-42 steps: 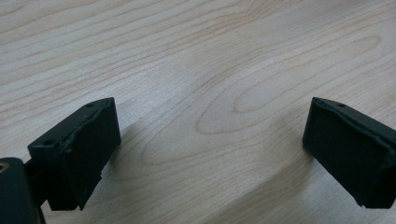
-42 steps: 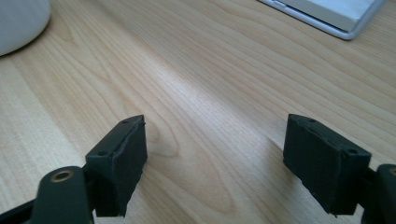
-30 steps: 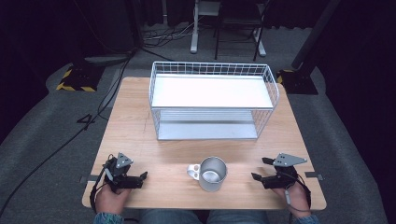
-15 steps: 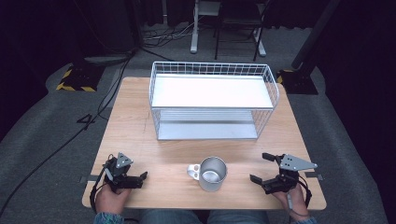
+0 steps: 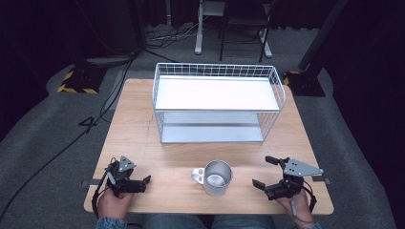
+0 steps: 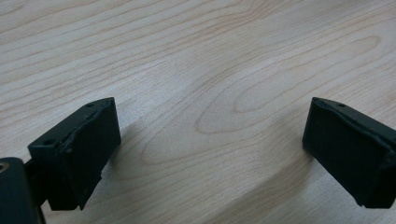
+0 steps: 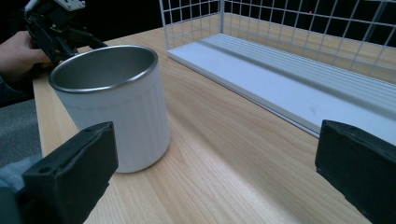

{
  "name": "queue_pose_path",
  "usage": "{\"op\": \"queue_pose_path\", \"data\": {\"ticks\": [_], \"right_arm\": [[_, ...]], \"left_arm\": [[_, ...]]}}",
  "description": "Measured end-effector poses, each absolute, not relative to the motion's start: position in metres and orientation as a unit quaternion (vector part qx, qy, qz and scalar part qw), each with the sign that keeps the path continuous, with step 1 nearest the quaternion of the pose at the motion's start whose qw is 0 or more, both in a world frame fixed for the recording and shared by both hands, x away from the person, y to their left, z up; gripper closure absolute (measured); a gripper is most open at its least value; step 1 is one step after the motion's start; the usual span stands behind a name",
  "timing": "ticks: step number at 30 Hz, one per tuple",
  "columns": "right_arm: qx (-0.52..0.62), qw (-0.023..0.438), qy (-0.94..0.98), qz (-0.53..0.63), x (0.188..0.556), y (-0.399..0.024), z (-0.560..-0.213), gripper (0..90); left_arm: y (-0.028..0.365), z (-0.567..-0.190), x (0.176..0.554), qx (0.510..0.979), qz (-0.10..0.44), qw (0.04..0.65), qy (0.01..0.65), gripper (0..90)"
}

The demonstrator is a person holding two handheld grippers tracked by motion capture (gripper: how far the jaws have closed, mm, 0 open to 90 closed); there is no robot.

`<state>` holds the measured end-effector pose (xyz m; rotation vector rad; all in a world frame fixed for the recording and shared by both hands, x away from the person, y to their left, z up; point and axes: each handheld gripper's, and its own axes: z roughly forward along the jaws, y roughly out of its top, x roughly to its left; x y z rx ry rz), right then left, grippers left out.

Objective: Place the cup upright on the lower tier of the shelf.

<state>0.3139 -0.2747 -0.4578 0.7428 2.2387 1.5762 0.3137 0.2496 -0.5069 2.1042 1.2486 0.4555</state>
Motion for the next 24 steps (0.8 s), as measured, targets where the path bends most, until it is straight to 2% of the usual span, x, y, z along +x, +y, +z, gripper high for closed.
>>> {"op": "queue_pose_path", "data": {"ticks": [12, 24], "right_arm": [[0.227, 0.148, 0.797, 0.540, 0.309, -0.242, -0.455, 0.0], [0.195, 0.115, 0.812, 0.537, 0.308, -0.209, -0.460, 0.0]], "left_arm": [[0.250, -0.507, 0.314, 0.801, 0.174, 0.320, 0.475, 4.5], [0.250, -0.507, 0.314, 0.801, 0.174, 0.320, 0.475, 4.4]]}}
